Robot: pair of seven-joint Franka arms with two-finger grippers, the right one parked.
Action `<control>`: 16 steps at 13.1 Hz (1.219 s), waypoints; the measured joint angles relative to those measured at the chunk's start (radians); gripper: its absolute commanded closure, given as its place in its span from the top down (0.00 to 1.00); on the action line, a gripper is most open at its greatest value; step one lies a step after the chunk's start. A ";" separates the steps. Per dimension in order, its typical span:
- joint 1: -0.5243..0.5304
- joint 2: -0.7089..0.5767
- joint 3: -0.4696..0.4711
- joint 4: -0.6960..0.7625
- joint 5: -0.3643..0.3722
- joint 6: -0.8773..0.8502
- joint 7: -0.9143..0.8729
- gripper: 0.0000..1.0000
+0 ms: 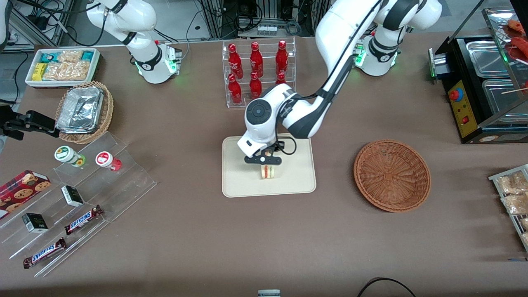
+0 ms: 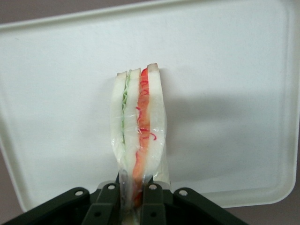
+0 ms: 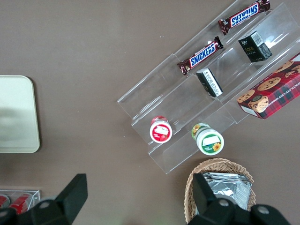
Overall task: Place sandwich from basket to tray
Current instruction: 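Lower the sandwich onto the tray and open the left gripper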
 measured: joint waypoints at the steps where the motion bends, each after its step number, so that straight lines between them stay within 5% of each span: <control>1: -0.004 0.013 0.000 0.000 0.000 0.004 -0.003 0.00; 2: -0.005 0.021 0.000 0.001 0.000 0.005 -0.004 0.00; 4: -0.004 0.024 0.001 0.004 0.000 0.004 -0.005 0.96; 11: -0.001 0.006 0.009 0.040 0.000 -0.011 -0.012 1.00; 16: 0.063 -0.145 0.024 0.061 0.000 -0.177 -0.046 1.00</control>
